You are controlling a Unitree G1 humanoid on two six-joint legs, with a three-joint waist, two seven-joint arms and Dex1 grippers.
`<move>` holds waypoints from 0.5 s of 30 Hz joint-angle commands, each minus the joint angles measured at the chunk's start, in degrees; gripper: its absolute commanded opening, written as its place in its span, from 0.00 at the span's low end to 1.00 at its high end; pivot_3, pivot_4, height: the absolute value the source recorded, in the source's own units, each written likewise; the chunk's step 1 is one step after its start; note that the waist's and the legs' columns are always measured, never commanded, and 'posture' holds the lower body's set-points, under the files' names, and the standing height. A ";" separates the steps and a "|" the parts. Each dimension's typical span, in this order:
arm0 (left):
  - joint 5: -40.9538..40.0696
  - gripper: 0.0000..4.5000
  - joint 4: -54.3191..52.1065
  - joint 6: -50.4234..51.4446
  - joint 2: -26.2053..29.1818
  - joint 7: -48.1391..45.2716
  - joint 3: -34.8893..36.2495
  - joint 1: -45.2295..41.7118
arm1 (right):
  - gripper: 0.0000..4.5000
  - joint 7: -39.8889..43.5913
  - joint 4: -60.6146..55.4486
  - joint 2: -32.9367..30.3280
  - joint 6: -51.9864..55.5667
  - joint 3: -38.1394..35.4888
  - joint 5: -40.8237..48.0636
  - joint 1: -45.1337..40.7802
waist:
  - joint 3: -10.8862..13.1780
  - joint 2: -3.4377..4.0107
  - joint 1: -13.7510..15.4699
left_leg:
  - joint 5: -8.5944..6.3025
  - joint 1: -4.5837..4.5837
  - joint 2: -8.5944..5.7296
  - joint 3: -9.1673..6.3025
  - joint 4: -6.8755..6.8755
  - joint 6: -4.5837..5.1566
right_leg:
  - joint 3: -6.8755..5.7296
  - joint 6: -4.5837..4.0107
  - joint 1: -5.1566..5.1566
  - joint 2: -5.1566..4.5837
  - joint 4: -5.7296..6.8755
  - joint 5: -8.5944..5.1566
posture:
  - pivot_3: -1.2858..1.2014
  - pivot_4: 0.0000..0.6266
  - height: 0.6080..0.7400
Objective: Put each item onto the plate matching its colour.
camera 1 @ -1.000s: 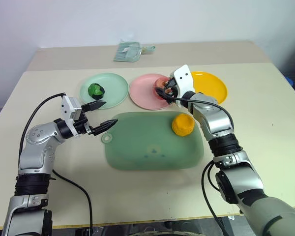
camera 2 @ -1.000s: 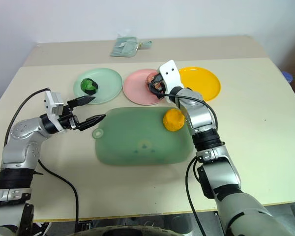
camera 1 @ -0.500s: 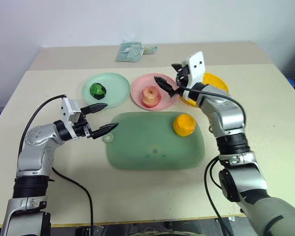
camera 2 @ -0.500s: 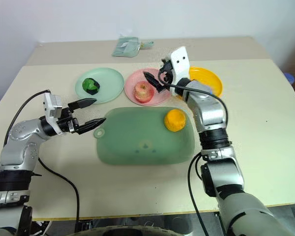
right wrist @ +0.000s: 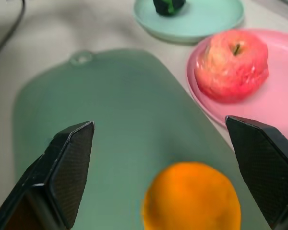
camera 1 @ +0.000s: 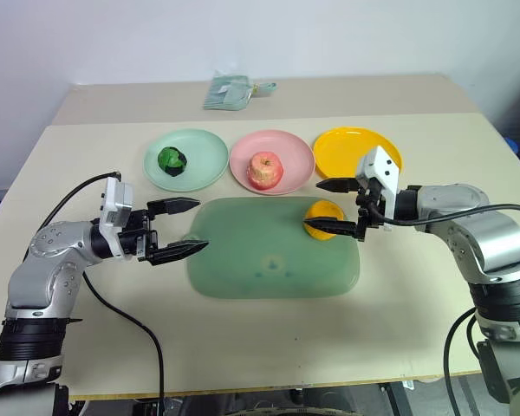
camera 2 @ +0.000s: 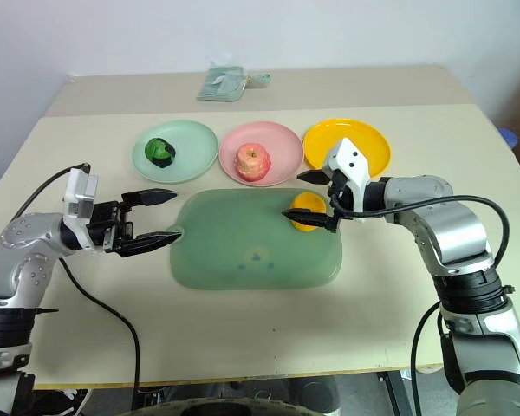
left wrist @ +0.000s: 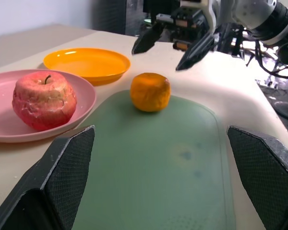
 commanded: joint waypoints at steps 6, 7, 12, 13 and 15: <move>1.74 1.00 0.75 -1.95 -0.06 0.27 -1.15 -1.56 | 0.99 -1.12 5.72 -0.38 -7.99 3.59 -8.56 1.49 | 0.00 0.00 -0.02 | 0.10 0.00 -0.01 0.00 0.00 -0.17 | 0.00 0.00 0.01 0.00 -0.02 0.00 | 0.52 0.24 0.92; 2.05 1.00 0.99 -2.45 -0.23 0.57 -1.12 -1.74 | 0.99 -1.52 6.98 -0.40 -9.35 4.40 -10.12 1.61 | -0.01 -0.01 -0.02 | 0.10 0.00 -0.01 0.00 -0.01 -0.17 | 0.00 0.00 0.01 0.00 -0.02 0.00 | 0.52 0.24 0.92; 2.49 1.00 1.50 -3.29 -0.54 1.24 -0.88 -1.98 | 0.93 -0.30 9.63 0.74 -10.05 4.87 -10.59 1.35 | -0.01 -0.02 -0.02 | 0.10 0.00 0.00 0.00 0.00 -0.18 | -0.01 0.00 0.03 0.01 -0.02 0.00 | 0.52 0.24 0.92; 2.43 1.00 1.47 -3.28 -0.52 1.24 -0.87 -1.93 | 0.87 0.22 9.68 0.91 -9.73 4.75 -10.13 1.28 | -0.01 -0.02 -0.03 | 0.10 0.00 0.00 0.00 0.00 -0.18 | 0.00 0.00 0.03 0.01 -0.02 0.00 | 0.52 0.24 0.92; 2.42 1.00 1.50 -3.58 -0.60 1.45 -0.81 -1.85 | 0.77 -0.15 9.77 1.42 -10.26 4.30 -10.35 0.73 | -0.02 -0.03 -0.04 | 0.10 0.00 0.00 0.00 0.01 -0.18 | -0.01 0.00 0.04 0.01 -0.02 0.00 | 0.52 0.24 0.92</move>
